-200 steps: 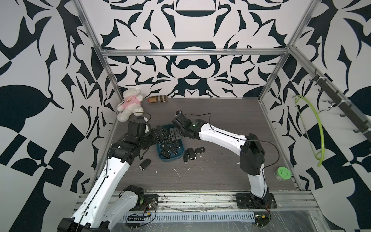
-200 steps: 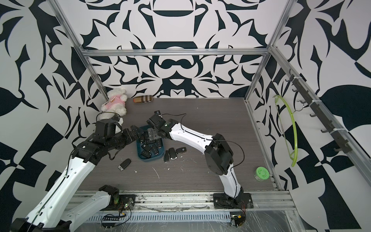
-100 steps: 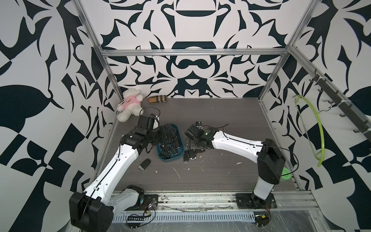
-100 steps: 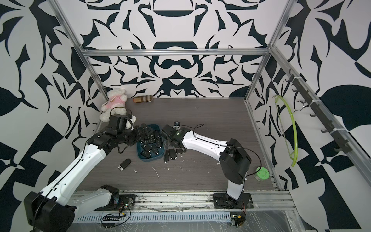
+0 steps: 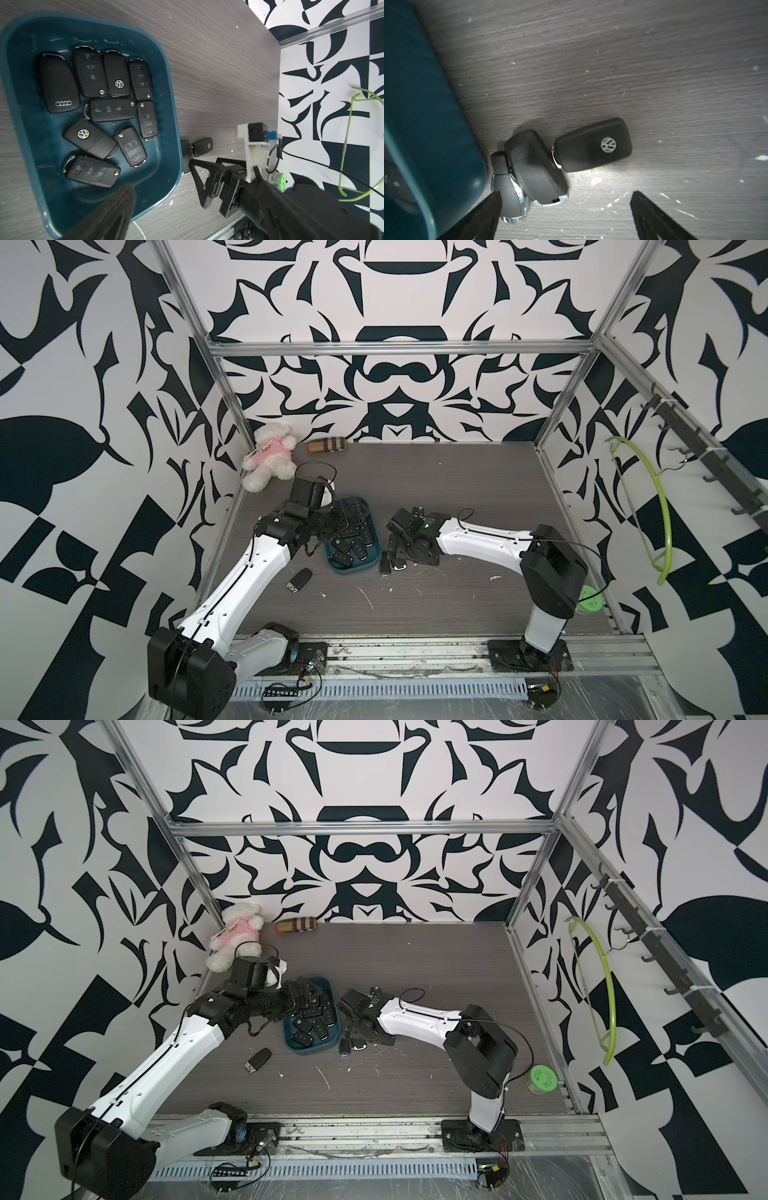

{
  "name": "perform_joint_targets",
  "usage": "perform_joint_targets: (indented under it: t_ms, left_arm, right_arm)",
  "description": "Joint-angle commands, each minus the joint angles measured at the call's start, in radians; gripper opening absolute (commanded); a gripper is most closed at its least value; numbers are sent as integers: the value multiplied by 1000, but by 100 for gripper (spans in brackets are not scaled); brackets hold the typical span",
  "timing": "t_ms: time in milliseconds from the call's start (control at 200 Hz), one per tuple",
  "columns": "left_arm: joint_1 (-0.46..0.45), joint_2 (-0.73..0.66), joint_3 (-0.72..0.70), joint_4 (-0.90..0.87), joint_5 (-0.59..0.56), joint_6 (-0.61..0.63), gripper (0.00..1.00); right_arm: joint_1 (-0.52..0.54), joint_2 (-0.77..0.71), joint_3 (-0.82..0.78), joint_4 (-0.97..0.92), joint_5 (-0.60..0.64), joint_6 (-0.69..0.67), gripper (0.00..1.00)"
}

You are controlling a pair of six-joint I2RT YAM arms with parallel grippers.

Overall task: Place the car key into the storage box
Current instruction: Pick up the car key from the center of the board.

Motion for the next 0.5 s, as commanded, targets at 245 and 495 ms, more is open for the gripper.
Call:
perform_joint_targets:
  t_ms: [245, 495]
  left_arm:
    - [-2, -23, 16, -26, -22, 22, 99]
    - [-2, -6, 23, -24, -20, 27, 99]
  right_arm:
    - [-35, 34, -7, 64, -75, 40, 100]
    - [-64, 41, -8, 116, -72, 28, 99]
